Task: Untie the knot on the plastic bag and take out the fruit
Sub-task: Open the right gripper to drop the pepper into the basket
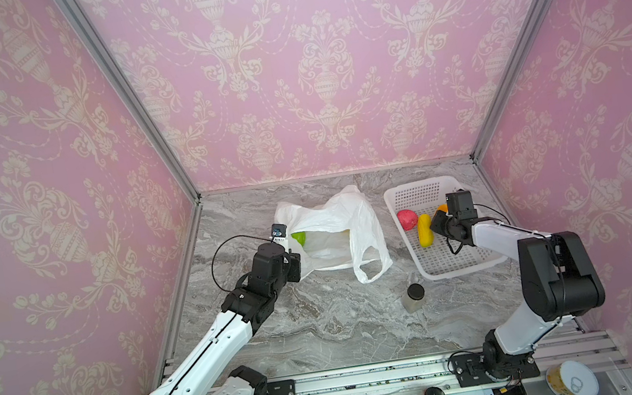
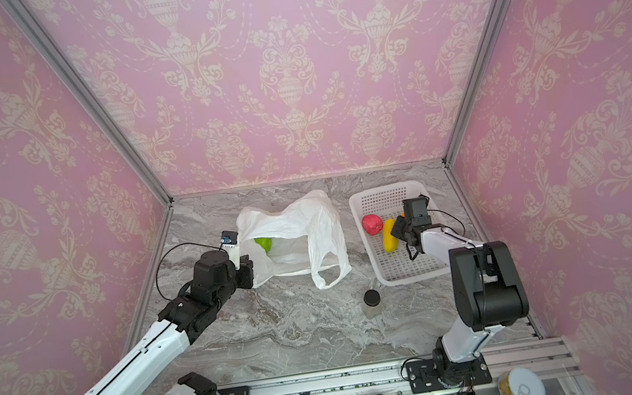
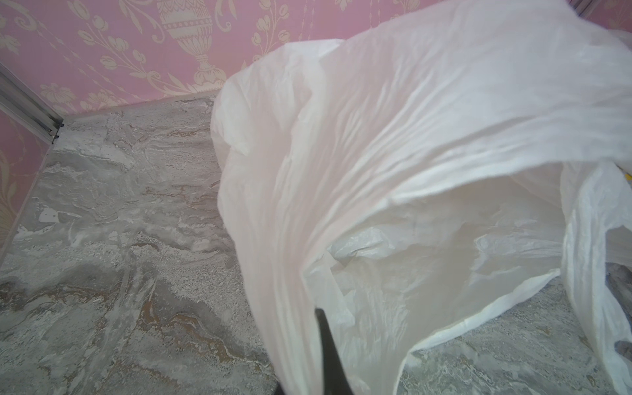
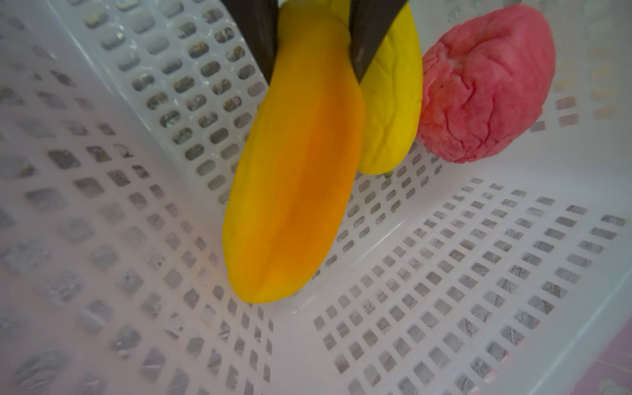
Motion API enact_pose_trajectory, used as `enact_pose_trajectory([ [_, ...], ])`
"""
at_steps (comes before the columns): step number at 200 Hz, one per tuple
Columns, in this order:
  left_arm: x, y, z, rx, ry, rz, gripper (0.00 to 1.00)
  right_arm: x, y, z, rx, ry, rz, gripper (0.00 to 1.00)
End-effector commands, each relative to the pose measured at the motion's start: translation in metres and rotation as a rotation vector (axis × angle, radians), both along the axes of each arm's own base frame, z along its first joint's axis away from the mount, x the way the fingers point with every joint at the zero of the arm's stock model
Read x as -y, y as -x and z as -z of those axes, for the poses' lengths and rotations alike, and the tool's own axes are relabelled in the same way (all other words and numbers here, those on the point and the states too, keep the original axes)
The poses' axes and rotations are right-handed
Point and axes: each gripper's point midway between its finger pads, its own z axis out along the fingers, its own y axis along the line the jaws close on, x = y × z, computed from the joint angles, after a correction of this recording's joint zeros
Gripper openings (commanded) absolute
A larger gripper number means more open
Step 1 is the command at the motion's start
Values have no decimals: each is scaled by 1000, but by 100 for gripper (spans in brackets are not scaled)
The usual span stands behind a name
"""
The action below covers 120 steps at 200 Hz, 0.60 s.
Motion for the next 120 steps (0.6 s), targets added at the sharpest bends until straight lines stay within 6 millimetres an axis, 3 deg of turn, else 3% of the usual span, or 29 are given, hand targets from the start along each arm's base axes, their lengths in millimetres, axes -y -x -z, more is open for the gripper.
enact_pose_trajectory([
  [1,-3,-2,-9,17,-1,-19,0,0,-14,3,-31,2,-32,30],
  [20,-3,-2,-6,11,-4,-19,0,-3,-20,9,-66,-19,-50,33],
  [56,-2,-1,-9,16,1,-14,0,-2,-15,3,-14,-13,-42,68],
  [92,-1,-2,-7,13,1,-11,0,3,-4,-9,61,9,-15,76],
  [120,-1,-3,-6,8,-4,-12,0,5,12,-31,196,60,9,82],
])
